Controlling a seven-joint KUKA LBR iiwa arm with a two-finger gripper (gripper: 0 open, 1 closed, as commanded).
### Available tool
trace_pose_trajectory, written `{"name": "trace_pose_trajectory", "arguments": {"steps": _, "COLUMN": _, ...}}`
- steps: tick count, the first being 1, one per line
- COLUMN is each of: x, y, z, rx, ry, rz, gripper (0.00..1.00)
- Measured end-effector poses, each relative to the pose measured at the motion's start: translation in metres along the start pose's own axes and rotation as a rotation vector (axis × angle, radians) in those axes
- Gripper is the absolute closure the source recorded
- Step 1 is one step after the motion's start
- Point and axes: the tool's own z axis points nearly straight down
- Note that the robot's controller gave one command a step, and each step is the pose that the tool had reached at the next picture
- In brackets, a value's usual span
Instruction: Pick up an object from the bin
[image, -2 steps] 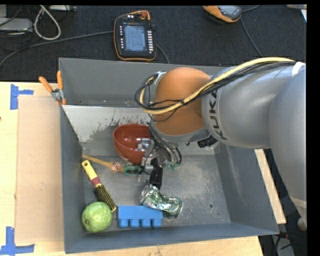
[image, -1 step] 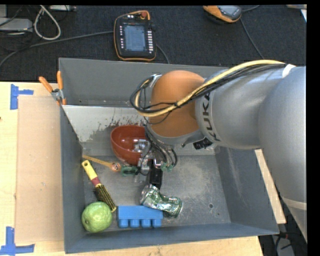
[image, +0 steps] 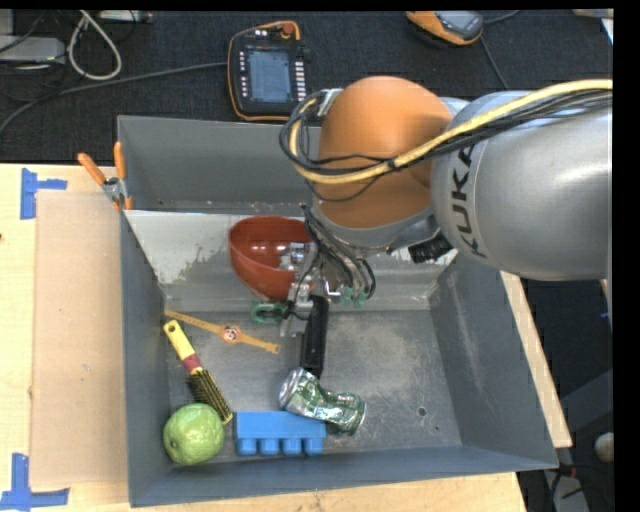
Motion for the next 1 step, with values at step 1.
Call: {"name": "trace_pose_trajectory", "arguments": {"steps": 1, "x": 0.0029, "y": -0.0079, "z": 0.0159, "rx": 0.002, "ry": 0.007, "rz": 0.012, "gripper": 1.00}}
